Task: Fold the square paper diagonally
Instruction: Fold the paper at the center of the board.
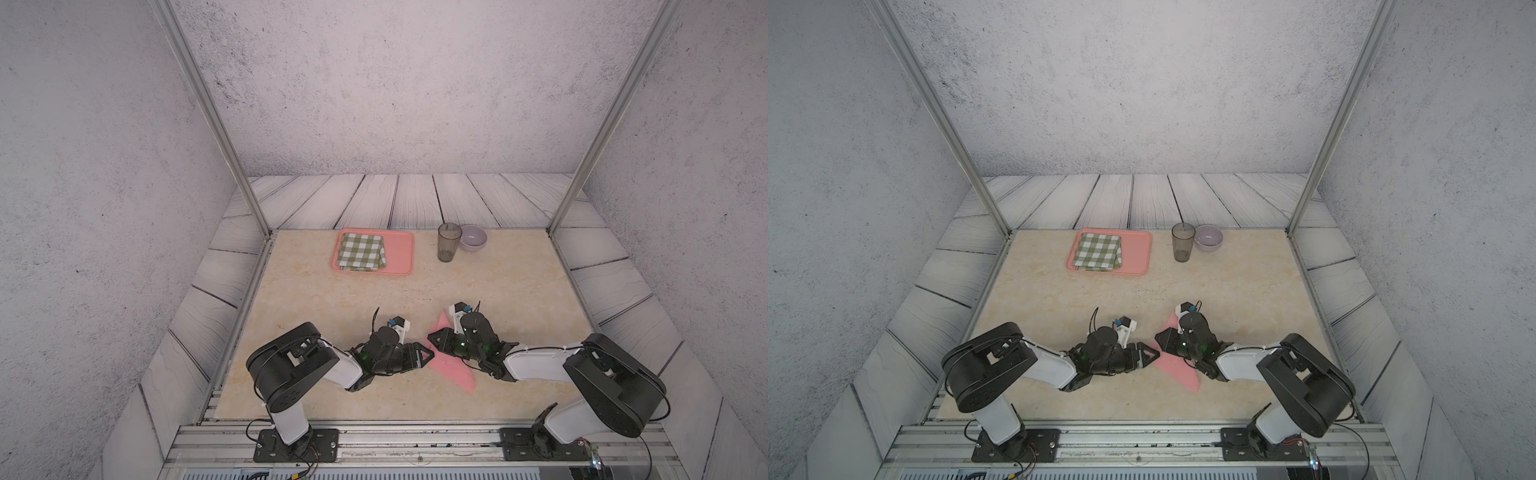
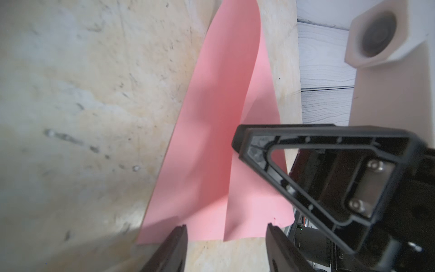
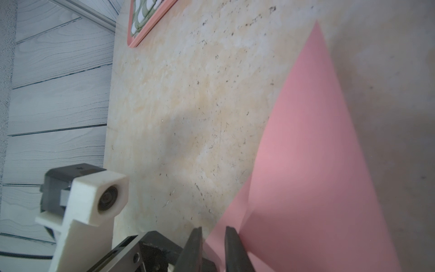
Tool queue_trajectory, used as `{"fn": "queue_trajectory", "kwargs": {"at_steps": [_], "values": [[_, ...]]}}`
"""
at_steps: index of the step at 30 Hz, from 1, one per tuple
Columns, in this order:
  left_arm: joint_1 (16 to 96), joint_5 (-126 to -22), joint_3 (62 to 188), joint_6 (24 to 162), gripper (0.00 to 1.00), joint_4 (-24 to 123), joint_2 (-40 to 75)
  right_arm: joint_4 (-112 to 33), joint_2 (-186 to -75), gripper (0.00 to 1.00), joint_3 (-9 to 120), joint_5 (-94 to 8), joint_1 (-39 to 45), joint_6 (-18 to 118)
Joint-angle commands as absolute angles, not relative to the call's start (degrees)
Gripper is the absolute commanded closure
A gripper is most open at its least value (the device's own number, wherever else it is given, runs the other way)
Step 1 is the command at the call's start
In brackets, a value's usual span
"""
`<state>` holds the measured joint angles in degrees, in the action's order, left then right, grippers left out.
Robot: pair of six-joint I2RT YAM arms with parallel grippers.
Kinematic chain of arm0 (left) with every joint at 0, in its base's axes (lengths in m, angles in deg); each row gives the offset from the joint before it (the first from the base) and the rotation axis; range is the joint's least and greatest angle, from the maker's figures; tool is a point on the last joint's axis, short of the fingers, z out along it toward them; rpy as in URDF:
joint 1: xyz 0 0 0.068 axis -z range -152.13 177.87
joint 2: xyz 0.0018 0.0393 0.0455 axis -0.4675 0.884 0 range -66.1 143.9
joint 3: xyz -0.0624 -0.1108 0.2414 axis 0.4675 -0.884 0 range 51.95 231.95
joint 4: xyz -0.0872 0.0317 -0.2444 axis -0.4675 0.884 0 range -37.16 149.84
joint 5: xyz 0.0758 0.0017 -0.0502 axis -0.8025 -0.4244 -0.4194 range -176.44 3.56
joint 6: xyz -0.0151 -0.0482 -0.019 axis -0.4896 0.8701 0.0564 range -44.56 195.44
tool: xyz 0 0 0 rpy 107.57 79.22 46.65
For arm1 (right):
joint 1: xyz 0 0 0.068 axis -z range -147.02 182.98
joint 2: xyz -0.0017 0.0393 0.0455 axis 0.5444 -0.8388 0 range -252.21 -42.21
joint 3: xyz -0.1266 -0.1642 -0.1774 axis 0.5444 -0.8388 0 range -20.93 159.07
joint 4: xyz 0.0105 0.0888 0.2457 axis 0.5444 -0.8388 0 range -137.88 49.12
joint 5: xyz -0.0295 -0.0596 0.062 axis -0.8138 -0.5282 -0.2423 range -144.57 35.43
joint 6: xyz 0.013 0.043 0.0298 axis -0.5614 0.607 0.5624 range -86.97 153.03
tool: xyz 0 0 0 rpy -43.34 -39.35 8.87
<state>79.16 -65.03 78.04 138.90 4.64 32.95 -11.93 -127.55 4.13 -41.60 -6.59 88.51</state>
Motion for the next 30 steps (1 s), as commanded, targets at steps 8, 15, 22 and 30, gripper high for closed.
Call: {"fn": "queue_trajectory", "kwargs": {"at_steps": [8,15,22,30], "values": [[79.48,-65.52,80.94,137.72,0.50,7.32,32.57,-12.15,-125.32,0.78,4.64,-41.73,-6.08,87.78],[79.47,-64.78,81.83,137.12,0.51,8.26,32.94,-10.87,-125.38,0.78,3.81,-41.56,-5.92,87.78],[79.47,-62.20,83.69,136.64,0.49,7.88,34.12,-9.22,-125.92,0.78,2.97,-41.65,-5.43,88.22],[79.54,-60.71,85.15,136.24,0.55,8.28,35.80,-8.01,-125.92,0.78,2.31,-41.43,-5.17,88.48]]}}
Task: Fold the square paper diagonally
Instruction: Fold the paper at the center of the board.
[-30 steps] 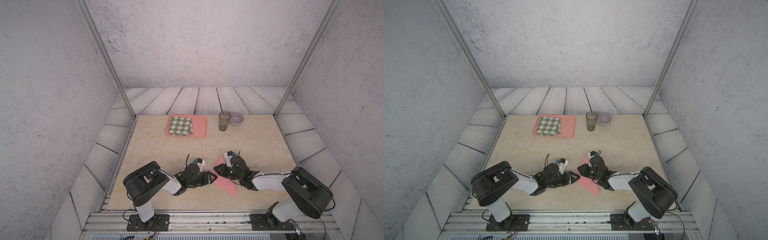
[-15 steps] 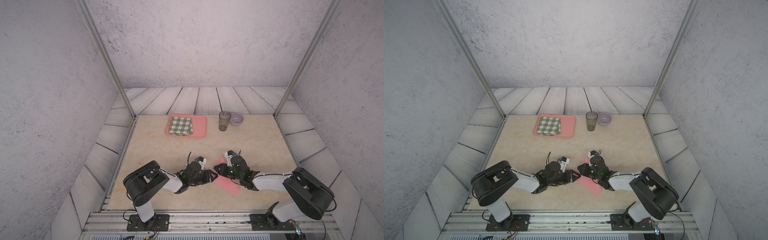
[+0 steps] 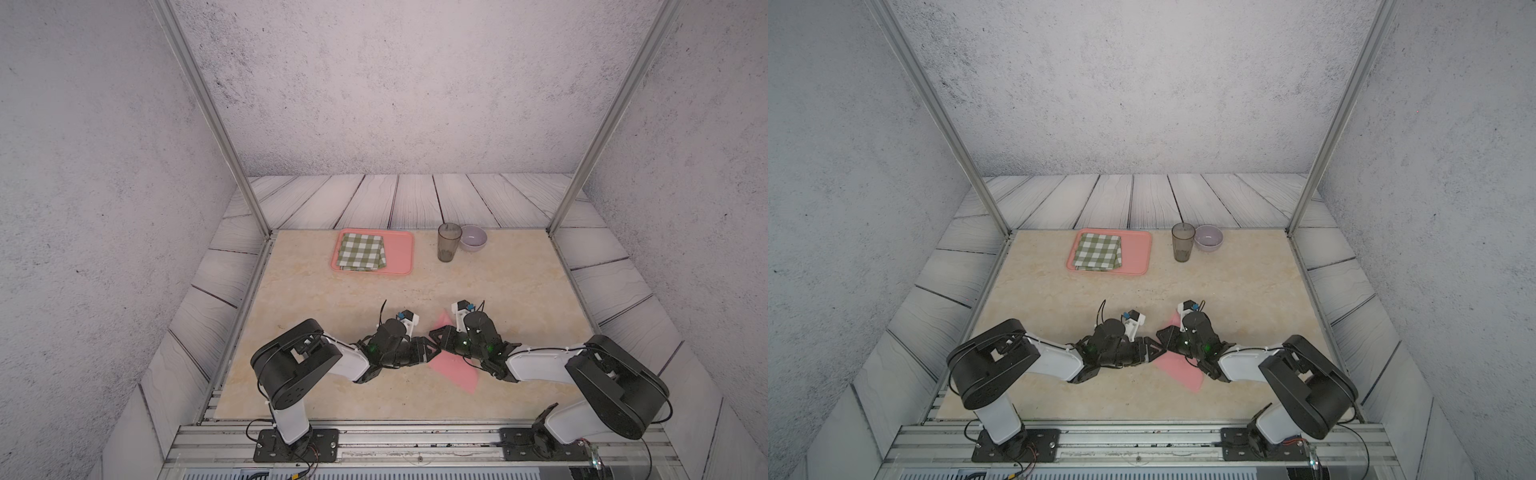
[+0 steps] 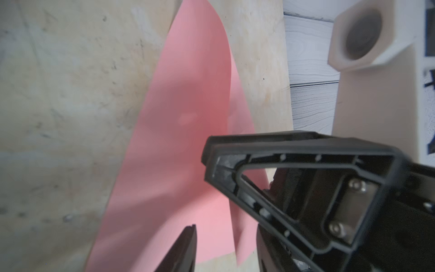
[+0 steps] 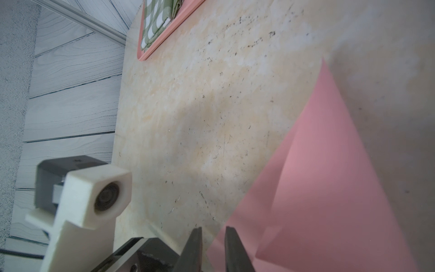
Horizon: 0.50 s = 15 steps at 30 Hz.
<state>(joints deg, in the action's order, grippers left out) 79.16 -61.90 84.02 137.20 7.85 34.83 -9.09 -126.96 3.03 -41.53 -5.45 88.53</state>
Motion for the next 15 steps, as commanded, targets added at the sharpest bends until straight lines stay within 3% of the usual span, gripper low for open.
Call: {"fn": "queue_trajectory", "kwargs": {"at_steps": [1,15], "values": [[79.61,-60.72,85.23,136.26,0.56,8.28,36.01,-7.95,-125.84,0.78,2.27,-41.39,-5.16,88.48],[79.62,-59.92,86.27,136.83,0.72,5.02,38.51,-8.33,-124.19,0.81,1.48,-42.27,-4.88,88.67]]}}
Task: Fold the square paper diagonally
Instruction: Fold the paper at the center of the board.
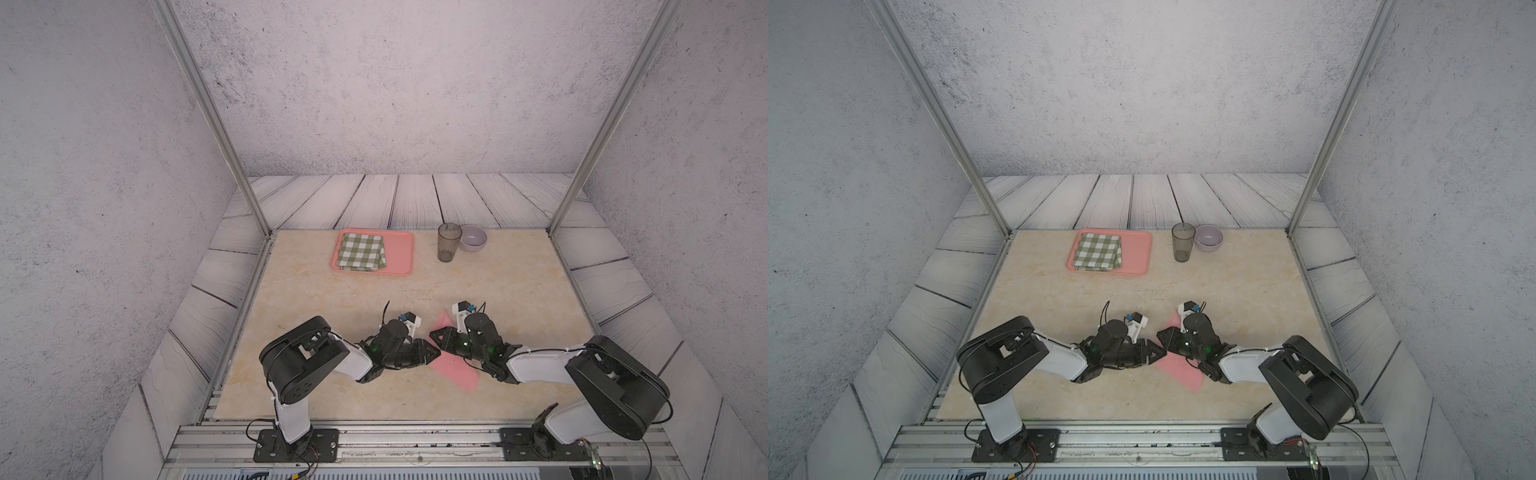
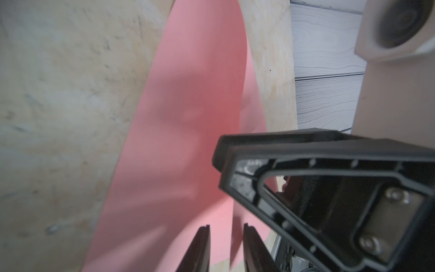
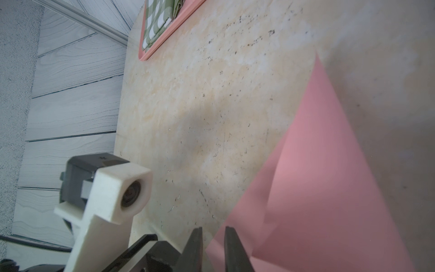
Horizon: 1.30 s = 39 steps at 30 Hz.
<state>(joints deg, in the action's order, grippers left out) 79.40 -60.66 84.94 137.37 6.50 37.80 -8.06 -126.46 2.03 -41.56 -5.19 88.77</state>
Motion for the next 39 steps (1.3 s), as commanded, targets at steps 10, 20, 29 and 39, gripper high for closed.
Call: {"fn": "queue_trajectory", "kwargs": {"at_steps": [10,20,29,39], "values": [[79.58,-58.27,87.49,136.22,0.86,5.55,39.29,-8.23,-123.16,0.84,0.40,-42.62,-4.67,88.71],[79.59,-58.21,87.64,135.04,0.99,9.04,37.68,-11.61,-120.44,0.80,0.33,-43.58,-4.59,87.42],[79.44,-58.59,88.10,132.94,1.00,13.91,36.02,-33.13,-102.58,0.73,2.28,-47.79,-4.64,80.22],[77.48,-56.98,90.16,133.13,1.00,14.93,35.95,-55.58,-84.03,0.70,-0.51,-50.23,-4.68,80.83]]}}
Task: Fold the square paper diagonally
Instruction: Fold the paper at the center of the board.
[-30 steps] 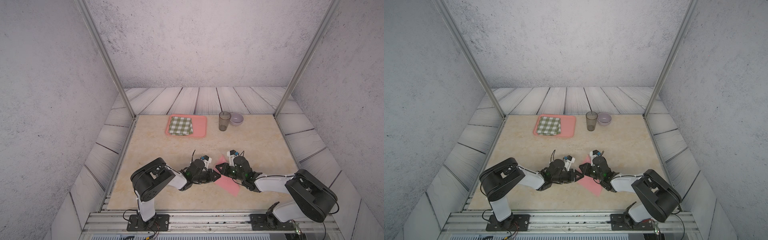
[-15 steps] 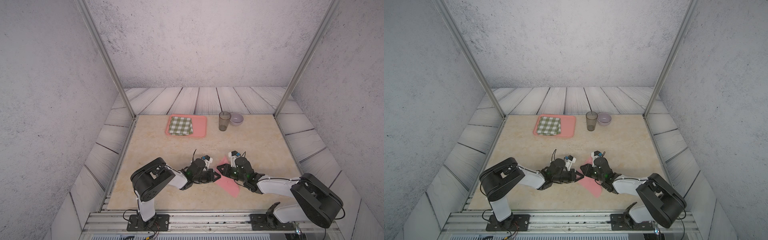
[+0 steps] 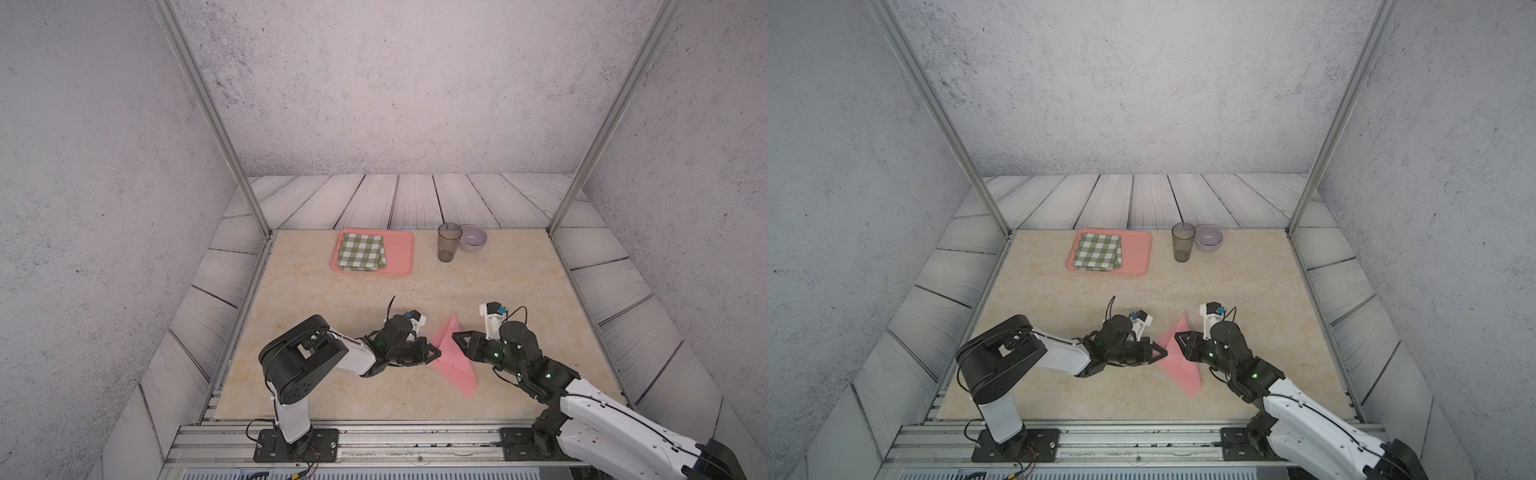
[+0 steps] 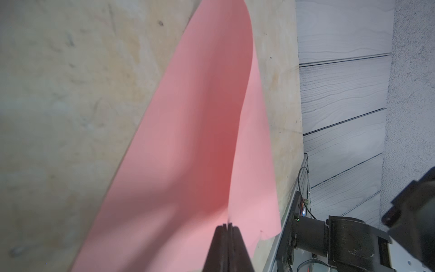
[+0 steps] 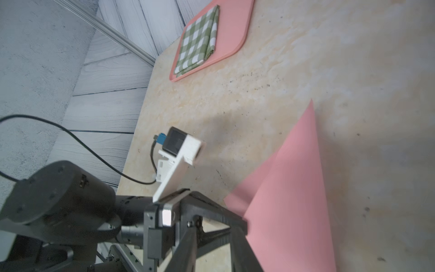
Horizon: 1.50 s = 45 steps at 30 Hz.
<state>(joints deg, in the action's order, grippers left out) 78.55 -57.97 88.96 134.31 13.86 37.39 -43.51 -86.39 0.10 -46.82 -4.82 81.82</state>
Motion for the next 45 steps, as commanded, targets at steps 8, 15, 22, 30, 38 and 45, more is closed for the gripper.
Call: {"fn": "queue_trajectory", "kwargs": {"at_steps": [8,15,22,30,38,45], "values": [[74.75,-53.61,93.69,129.25,1.00,23.12,34.33,-67.96,-89.91,0.63,4.68,-54.66,-4.55,78.71],[72.72,-53.53,93.80,127.19,1.00,26.51,32.49,-76.12,-80.24,0.54,4.70,-58.21,-5.26,82.57],[71.80,-52.79,93.33,126.57,1.00,25.98,32.84,-73.24,-82.73,0.46,2.38,-56.32,-6.02,82.49],[71.31,-52.41,93.52,126.76,1.00,25.89,33.19,-59.43,-92.30,0.43,-0.77,-56.48,-11.78,87.33],[70.51,-52.33,92.64,126.76,1.00,25.75,32.19,-57.83,-92.83,0.43,-6.11,-62.07,-13.16,92.42],[70.17,-51.15,92.38,126.38,1.00,25.34,32.32,-58.40,-95.54,0.47,-6.44,-66.00,-13.16,91.81]]}}
